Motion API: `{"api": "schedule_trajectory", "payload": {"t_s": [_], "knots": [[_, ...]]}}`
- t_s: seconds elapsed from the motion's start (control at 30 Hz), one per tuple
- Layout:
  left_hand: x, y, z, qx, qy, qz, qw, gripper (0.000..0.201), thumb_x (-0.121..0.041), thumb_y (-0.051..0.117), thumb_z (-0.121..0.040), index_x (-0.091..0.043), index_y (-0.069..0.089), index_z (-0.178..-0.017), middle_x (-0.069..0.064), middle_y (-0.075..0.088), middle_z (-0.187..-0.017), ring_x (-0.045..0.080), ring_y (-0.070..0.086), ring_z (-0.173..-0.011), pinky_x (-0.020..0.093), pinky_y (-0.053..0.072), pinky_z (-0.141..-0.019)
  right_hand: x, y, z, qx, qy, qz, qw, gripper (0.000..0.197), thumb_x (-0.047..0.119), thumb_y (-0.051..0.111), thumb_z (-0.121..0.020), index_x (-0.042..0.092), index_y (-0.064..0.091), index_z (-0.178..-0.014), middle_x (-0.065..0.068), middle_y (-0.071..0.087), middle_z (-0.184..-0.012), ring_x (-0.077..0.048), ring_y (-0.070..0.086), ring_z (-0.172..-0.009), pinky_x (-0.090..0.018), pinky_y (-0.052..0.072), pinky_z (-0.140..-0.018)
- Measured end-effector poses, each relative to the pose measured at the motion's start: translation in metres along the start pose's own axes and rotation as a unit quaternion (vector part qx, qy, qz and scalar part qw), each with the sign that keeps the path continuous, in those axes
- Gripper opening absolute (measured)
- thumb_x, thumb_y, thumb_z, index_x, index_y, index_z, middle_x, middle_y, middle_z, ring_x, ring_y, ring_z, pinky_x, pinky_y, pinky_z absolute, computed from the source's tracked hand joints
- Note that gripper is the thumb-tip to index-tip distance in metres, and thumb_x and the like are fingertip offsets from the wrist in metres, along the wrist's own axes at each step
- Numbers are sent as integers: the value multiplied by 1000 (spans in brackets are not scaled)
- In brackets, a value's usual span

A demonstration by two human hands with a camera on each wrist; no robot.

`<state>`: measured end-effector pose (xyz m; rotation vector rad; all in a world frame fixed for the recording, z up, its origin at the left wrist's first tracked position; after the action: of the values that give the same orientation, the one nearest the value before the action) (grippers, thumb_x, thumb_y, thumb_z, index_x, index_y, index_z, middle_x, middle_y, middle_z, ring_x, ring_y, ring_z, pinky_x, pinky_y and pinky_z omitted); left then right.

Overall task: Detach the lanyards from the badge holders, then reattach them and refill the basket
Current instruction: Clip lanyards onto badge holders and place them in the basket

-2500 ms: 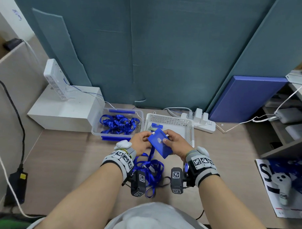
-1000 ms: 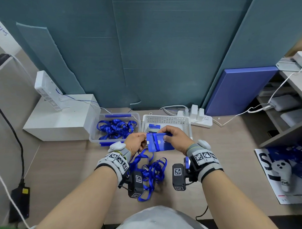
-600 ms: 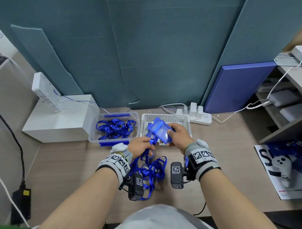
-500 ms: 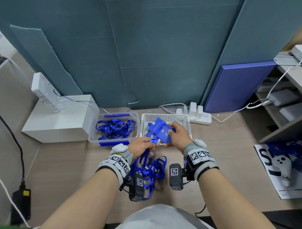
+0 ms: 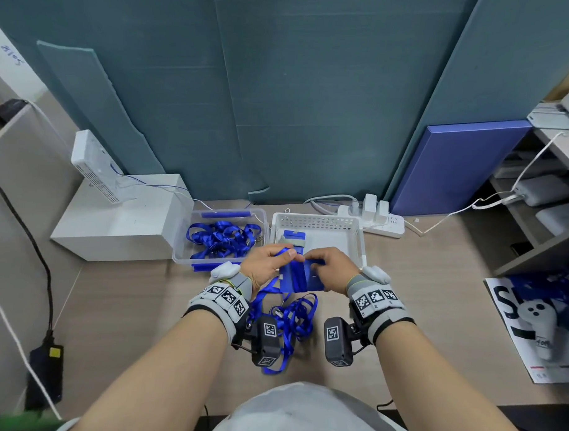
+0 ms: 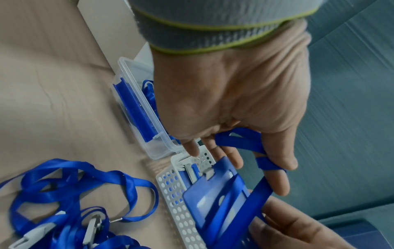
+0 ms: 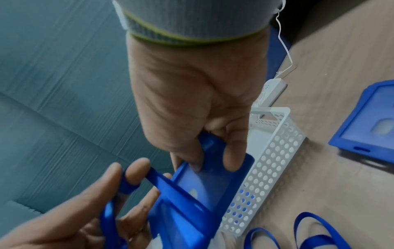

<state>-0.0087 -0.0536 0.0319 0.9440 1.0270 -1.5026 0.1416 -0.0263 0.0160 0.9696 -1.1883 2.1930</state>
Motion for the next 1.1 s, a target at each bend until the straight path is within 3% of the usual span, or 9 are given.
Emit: {"api": "schedule_trajectory", "payload": {"t_s": [0.17, 0.3, 0.47, 0.57, 0.67, 0.77, 0.9, 0.97, 1.1], "knots": [[27, -2, 2, -9, -59, 113, 992, 29, -31, 57, -101, -13, 77, -111, 15, 75, -109, 27, 68, -99, 32, 53, -87, 19, 2, 3, 27, -22, -25, 999, 44, -3, 47, -90, 30, 75, -93, 8, 65, -73, -13, 49, -62, -13, 42, -52], [31, 0, 6, -22, -112, 190, 975, 40, -37, 41, -106, -14, 72, -118, 9, 75, -111, 21, 72, -95, 26, 60, -72, 25, 5, 7, 36, -15, -38, 998, 34, -1, 52, -89, 23, 70, -72, 9, 61, -68, -9, 48, -67, -22, 39, -64], [41, -9, 8, -55, -135, 152, 978, 35, -13, 43, -97, -9, 73, -114, 14, 76, -101, 26, 69, -85, 38, 57, -84, 31, -1, 13, 18, -24, -83, 996, 26, 2, 56, -90, 20, 58, -71, 3, 54, -66, -12, 44, -59, -21, 39, -55], [42, -7, 8, -37, -112, 33, 992, 35, 1, 48, -95, -13, 72, -116, 1, 76, -82, 13, 71, -71, 29, 60, -70, 30, -4, 15, 12, -25, -110, 994, 13, 2, 56, -91, 13, 59, -84, -1, 53, -70, -12, 42, -55, -18, 36, -42], [47, 0, 10, 15, -80, -9, 997, 32, -5, 74, -84, -18, 71, -113, 5, 77, -95, 18, 75, -92, 35, 60, -82, 24, -6, 14, -3, -16, -137, 990, 10, 4, 57, -95, 11, 56, -88, -6, 55, -74, -15, 46, -54, -23, 38, -40], [51, 1, 11, 23, -80, 6, 996, 32, -9, 78, -83, -15, 70, -113, 9, 77, -102, 23, 74, -97, 38, 58, -89, 14, -3, 12, -23, 6, -171, 985, 15, 6, 58, -98, 14, 55, -85, -7, 57, -79, -19, 52, -60, -25, 43, -39], [49, -6, 8, -24, -67, -35, 997, 11, -18, 72, -91, -8, 74, -96, 1, 77, -85, 12, 74, -78, 28, 56, -78, -2, 1, 10, -55, 47, -216, 974, 11, 12, 59, -100, 11, 50, -93, -12, 61, -91, -25, 59, -71, -28, 50, -45], [45, -6, 10, -24, -51, -69, 996, 26, -24, 68, -94, -10, 71, -73, -10, 70, -65, -1, 62, -61, 15, 48, -67, -12, -3, 9, -84, 72, -233, 966, 13, 15, 58, -100, 13, 47, -93, -16, 64, -97, -28, 62, -75, -31, 53, -49], [42, -9, 9, -20, -37, -106, 993, 33, -31, 69, -93, -7, 71, -69, -5, 69, -73, -2, 57, -61, 22, 42, -71, -29, -12, 6, -136, 99, -185, 968, 17, 20, 57, -98, 20, 44, -88, -17, 67, -96, -35, 66, -82, -47, 61, -63]]}}
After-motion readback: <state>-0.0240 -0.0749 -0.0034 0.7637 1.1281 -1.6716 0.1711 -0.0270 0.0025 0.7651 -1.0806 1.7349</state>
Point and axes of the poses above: each hand's wrist, its own z-axis away from the middle knuckle, its own y-axis out of the palm, x = y × z, the point moved 10 cm from there along -z, towards the middle knuckle
